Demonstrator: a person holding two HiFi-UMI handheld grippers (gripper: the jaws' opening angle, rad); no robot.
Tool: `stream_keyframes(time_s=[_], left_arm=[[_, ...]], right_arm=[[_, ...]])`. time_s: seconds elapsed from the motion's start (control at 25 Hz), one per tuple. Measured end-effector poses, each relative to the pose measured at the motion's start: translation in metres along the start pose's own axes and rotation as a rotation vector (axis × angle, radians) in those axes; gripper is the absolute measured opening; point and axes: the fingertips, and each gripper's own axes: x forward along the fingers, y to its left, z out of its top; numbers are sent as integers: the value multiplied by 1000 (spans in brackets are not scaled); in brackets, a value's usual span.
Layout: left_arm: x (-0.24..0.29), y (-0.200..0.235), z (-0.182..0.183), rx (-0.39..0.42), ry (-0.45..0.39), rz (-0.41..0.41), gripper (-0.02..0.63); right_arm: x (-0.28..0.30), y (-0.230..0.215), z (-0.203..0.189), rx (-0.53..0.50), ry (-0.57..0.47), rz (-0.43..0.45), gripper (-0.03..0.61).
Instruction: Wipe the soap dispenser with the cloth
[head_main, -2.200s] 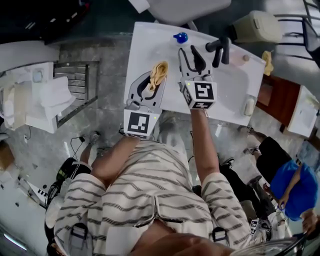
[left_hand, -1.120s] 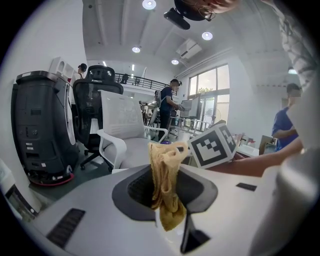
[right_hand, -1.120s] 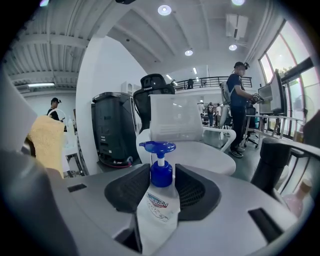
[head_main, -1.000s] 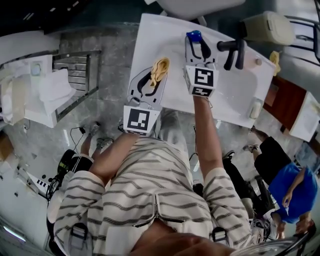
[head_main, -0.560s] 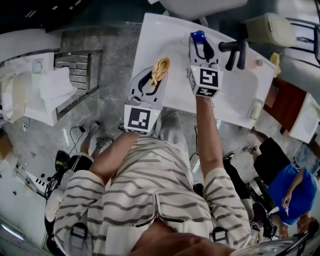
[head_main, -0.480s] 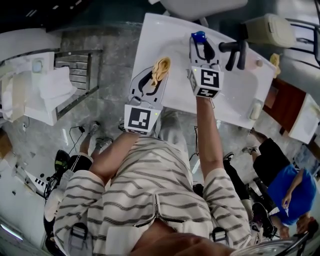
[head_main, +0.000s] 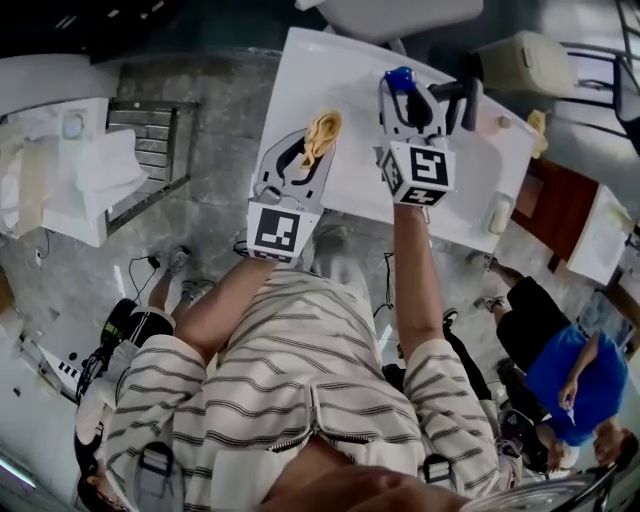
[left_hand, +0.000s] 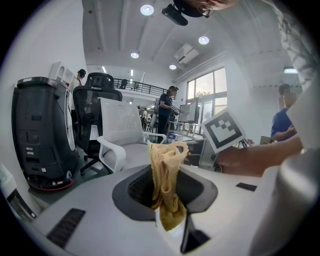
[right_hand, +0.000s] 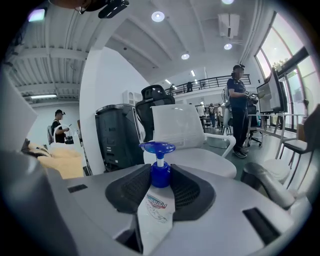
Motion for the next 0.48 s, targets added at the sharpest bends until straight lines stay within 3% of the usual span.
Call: stream_keyframes(time_s=[0.48], left_arm=[[-14,-27,28,40,-36,-112,94]], right_arm=[[-59,19,49,24,-26,94,124]])
